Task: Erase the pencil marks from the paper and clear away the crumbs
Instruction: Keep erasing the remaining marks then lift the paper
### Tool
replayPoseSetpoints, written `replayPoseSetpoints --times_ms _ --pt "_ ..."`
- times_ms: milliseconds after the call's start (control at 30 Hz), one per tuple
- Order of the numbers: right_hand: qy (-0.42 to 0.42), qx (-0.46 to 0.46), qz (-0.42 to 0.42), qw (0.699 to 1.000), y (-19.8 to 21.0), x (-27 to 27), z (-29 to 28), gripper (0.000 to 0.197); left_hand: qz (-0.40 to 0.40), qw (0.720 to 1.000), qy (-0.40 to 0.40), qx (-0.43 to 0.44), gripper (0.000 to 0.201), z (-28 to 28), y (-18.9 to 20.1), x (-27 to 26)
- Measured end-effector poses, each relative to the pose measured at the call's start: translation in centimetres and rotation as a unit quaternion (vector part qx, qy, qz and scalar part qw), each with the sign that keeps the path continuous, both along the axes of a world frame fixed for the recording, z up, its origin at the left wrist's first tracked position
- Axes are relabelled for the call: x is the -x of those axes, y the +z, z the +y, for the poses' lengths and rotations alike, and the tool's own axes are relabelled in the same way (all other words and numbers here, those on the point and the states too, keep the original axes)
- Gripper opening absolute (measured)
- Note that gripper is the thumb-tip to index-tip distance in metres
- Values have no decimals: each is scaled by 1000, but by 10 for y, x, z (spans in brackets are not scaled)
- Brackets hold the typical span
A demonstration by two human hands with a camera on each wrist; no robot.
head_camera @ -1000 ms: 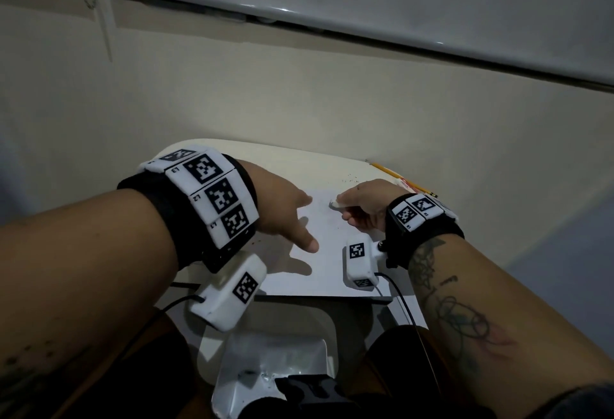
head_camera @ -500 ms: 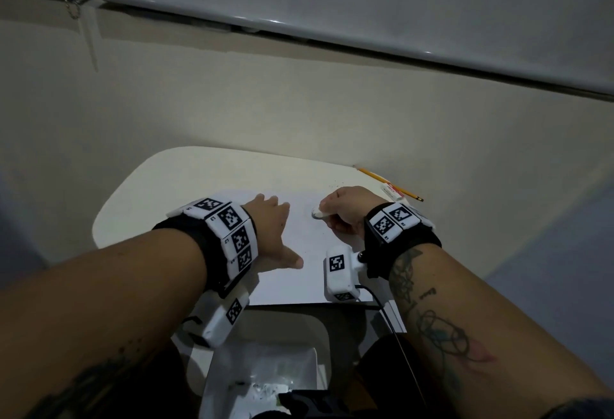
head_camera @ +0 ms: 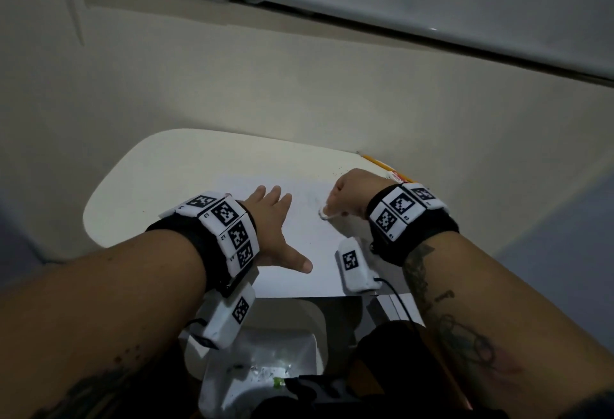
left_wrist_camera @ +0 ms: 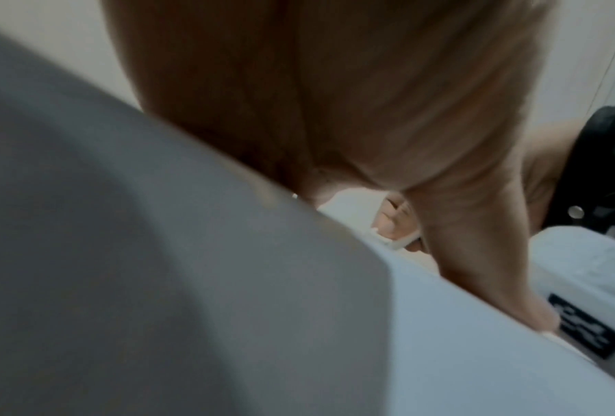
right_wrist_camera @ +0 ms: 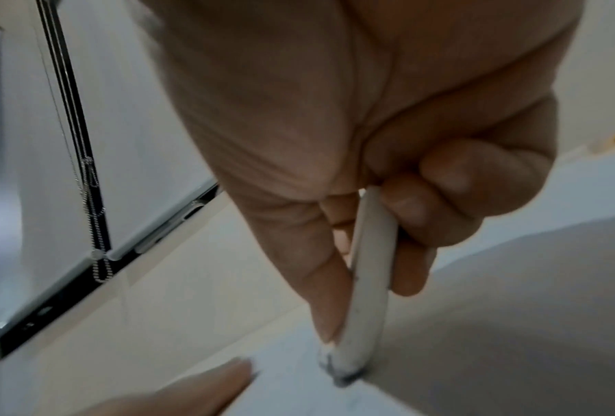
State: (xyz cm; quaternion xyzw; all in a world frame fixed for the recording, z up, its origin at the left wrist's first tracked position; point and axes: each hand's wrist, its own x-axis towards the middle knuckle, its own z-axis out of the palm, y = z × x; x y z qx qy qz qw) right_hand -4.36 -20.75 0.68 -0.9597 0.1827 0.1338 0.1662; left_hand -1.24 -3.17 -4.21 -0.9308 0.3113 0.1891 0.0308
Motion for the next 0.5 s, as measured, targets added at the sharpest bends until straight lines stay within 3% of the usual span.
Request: replayPoseSetpoints --times_ms 100,267,500 --pt "-30 52 -22 998 3 -1 -6 32 -6 1000 2 8 136 2 -2 1" --pt "29 -18 0 999 2 -3 29 31 -2 1000 1 14 138 4 -5 -1" --pt "-17 44 25 999 13 4 -2 32 -1 1000 -4 12 138 4 -4 -1"
